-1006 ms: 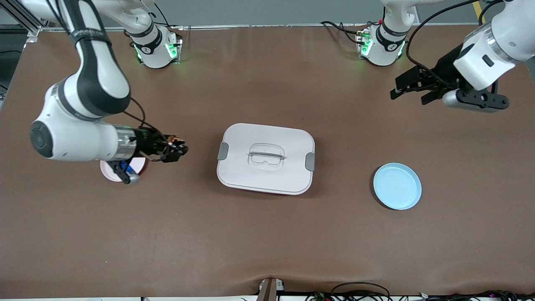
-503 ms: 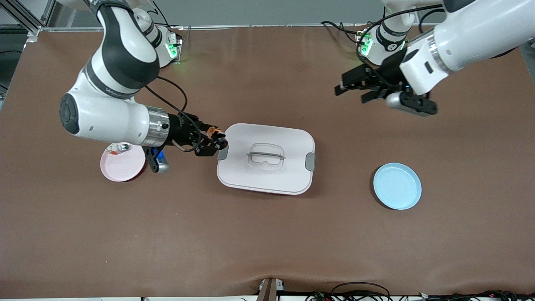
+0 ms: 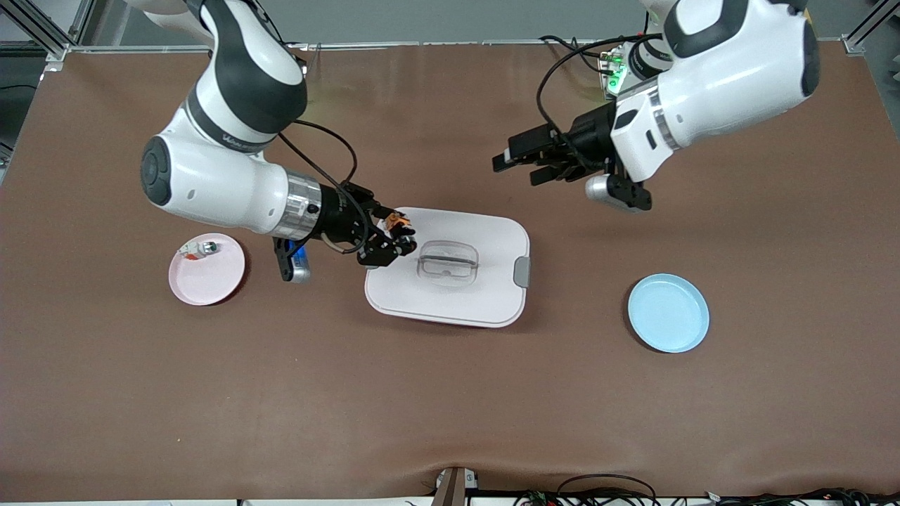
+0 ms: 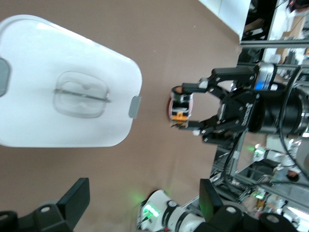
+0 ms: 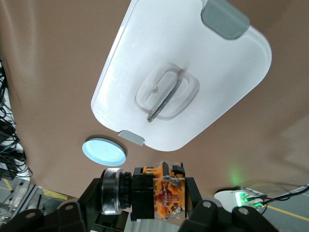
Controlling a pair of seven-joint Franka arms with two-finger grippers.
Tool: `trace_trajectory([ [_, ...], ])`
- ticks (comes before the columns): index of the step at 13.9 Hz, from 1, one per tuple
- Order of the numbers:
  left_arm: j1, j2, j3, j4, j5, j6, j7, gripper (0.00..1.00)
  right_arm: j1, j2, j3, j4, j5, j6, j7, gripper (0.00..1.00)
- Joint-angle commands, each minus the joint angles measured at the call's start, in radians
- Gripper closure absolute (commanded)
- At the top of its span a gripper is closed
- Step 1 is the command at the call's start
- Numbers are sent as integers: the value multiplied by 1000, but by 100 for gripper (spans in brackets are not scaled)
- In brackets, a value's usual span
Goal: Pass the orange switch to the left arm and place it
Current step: 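Lift the switch over the box with the right gripper while the left gripper approaches, then grasp the switch with the left gripper beside the right gripper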
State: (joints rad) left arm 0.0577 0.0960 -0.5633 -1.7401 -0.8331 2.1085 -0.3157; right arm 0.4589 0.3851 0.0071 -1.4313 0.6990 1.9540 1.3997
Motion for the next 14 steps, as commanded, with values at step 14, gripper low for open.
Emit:
trace_trajectory([
  [14,-157,222,-29,48,-3,338,27,28,73,90,-9,77,102,109,291,100],
])
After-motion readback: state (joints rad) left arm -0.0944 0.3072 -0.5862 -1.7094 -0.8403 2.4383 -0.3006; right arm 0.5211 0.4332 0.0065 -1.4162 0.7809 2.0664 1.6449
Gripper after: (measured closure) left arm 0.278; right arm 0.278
